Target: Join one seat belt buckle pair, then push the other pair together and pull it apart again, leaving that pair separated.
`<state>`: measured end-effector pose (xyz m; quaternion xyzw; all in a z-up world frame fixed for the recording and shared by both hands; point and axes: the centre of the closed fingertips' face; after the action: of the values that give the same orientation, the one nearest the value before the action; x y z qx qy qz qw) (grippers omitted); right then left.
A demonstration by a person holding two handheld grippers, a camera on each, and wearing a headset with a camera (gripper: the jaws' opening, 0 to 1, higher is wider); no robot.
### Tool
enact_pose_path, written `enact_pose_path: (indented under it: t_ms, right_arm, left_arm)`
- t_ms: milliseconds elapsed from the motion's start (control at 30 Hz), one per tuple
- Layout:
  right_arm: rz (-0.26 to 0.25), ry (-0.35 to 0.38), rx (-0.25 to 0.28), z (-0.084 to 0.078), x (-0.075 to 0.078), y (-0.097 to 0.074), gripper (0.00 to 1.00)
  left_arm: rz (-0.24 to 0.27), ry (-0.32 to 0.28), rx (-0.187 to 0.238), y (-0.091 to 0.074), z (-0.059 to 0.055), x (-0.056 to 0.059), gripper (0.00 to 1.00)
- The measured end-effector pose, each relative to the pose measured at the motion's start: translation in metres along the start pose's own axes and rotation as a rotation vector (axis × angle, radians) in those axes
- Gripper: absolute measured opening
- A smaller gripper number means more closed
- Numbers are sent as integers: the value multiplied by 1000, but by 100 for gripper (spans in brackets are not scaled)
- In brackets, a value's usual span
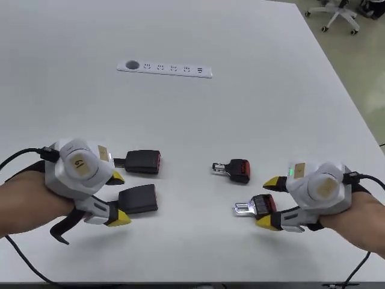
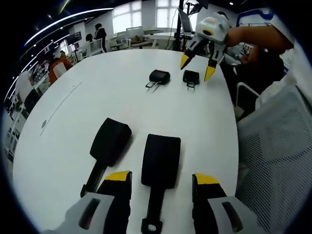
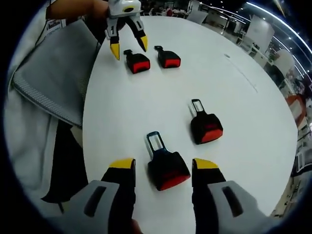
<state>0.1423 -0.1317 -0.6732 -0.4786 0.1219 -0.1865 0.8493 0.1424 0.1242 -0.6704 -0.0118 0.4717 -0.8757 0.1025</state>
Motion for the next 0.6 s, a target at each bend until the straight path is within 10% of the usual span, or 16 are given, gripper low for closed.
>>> enact_pose_path:
  t_ms: [600]
  right_arm:
    - [82,-95,-97,-17,4,12,38]
  left_arm:
    - [-91,103,-16,18,4,-4,36]
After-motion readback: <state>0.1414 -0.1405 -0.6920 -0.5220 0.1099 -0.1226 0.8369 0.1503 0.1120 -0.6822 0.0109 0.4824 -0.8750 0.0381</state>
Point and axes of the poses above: the centre of the closed fingertips' face, and the gripper's own axes: y roughly forward along the fingers, x roughly to its right, z roughly out of its top, and after that the axes turned 11 degrees about y, right-handed
